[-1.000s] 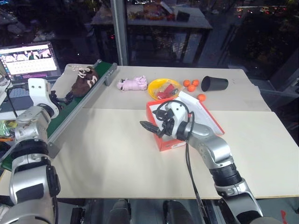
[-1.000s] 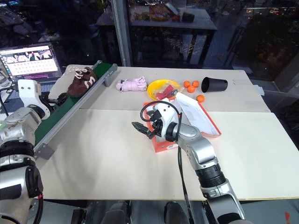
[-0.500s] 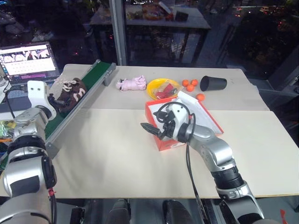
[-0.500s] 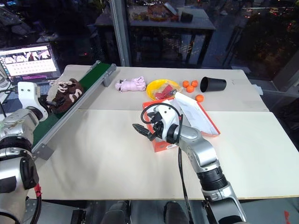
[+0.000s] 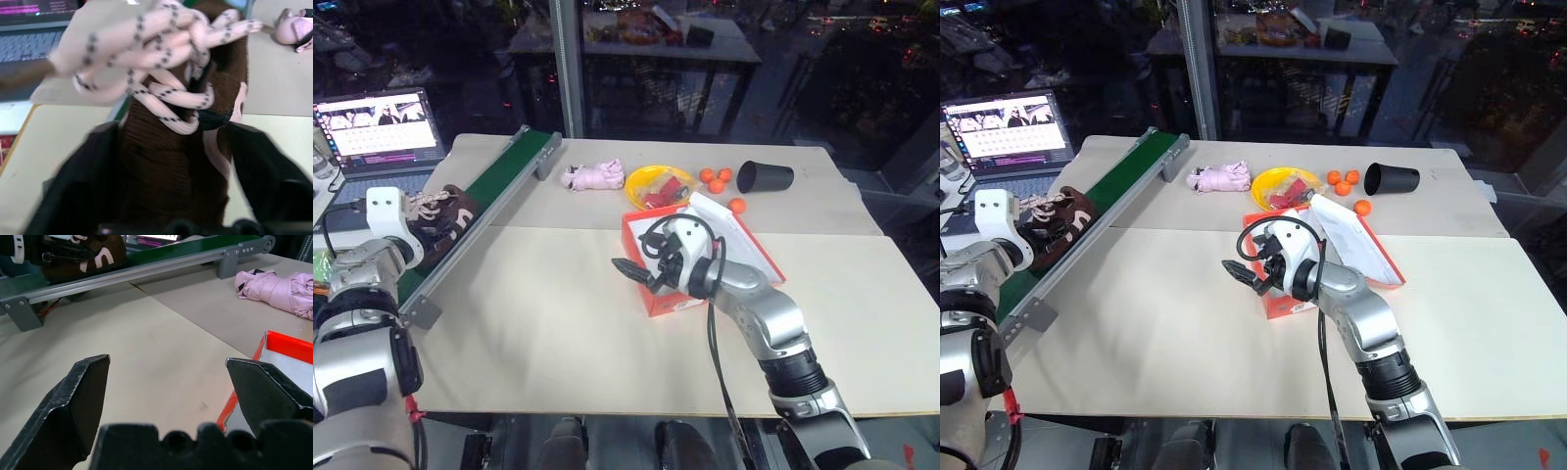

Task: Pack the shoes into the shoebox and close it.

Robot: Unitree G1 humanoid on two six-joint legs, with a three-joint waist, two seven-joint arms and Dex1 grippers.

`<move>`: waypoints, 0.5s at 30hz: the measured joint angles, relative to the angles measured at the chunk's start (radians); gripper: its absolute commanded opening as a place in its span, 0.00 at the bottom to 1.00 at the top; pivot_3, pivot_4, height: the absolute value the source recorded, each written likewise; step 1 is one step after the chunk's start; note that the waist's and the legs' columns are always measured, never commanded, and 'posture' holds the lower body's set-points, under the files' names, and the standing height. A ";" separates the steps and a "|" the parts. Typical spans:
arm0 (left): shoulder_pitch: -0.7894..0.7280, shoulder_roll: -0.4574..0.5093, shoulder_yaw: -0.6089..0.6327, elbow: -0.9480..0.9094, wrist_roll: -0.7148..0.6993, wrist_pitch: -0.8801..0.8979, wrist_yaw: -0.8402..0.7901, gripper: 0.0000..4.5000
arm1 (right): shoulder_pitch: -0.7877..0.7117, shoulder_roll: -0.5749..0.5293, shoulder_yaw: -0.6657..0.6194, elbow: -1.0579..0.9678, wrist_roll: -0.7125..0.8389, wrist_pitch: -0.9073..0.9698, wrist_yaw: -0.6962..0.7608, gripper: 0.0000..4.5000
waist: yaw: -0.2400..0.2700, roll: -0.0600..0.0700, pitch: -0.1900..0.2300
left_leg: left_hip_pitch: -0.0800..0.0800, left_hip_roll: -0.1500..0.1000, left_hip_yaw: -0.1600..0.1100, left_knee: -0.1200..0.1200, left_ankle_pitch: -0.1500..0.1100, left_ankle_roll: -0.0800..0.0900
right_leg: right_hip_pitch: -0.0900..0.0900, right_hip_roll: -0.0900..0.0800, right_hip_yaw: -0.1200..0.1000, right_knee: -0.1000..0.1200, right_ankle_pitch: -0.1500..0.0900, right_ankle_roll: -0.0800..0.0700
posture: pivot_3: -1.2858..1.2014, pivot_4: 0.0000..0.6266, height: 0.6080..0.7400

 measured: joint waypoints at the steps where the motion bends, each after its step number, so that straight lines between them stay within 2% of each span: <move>1: 0.000 0.000 0.005 0.000 -0.004 0.000 0.003 0.39 | 0.000 -0.001 0.000 -0.001 0.000 0.001 0.000 1.00 | 0.001 0.000 0.000 | 0.000 0.000 0.000 0.000 0.000 -0.001 | 0.000 0.000 0.000 0.000 0.000 0.001 | 0.52 0.24 1.00; 3: 0.002 0.001 0.009 0.000 -0.010 0.000 0.003 0.24 | 0.000 -0.002 0.000 -0.007 0.000 0.002 0.000 1.00 | 0.005 0.000 0.000 | 0.001 0.000 0.000 0.000 0.001 -0.001 | 0.001 -0.001 -0.001 0.000 -0.001 0.002 | 0.52 0.24 1.00; 6: 0.002 -0.002 0.012 -0.001 -0.014 0.002 0.003 0.06 | 0.004 -0.006 0.000 -0.010 -0.001 0.003 -0.001 1.00 | 0.012 0.000 0.000 | 0.000 0.000 0.000 0.000 0.001 -0.002 | 0.001 -0.001 -0.001 0.000 -0.001 0.001 | 0.52 0.24 1.00; 7: 0.002 -0.003 0.014 -0.003 -0.014 0.003 0.002 0.03 | 0.004 -0.006 0.000 -0.010 -0.001 0.003 -0.001 1.00 | 0.015 0.000 0.000 | 0.000 0.000 0.000 0.000 0.001 -0.002 | 0.001 -0.001 -0.001 0.000 -0.001 0.001 | 0.52 0.24 1.00; 11: 0.002 -0.023 0.024 -0.026 -0.024 0.013 -0.012 0.03 | 0.004 -0.006 -0.002 -0.010 -0.001 0.006 -0.003 1.00 | 0.019 0.000 0.000 | -0.001 0.000 0.000 0.000 0.002 -0.002 | 0.001 -0.001 -0.002 0.000 0.000 0.000 | 0.52 0.24 1.00; 15: 0.000 -0.104 0.023 -0.131 -0.075 0.080 -0.073 0.03 | 0.004 0.015 -0.035 -0.015 0.024 0.031 -0.018 1.00 | 0.019 -0.001 0.001 | -0.002 0.000 0.000 0.001 0.002 -0.002 | 0.001 -0.001 -0.002 -0.002 0.001 -0.001 | 0.52 0.24 1.00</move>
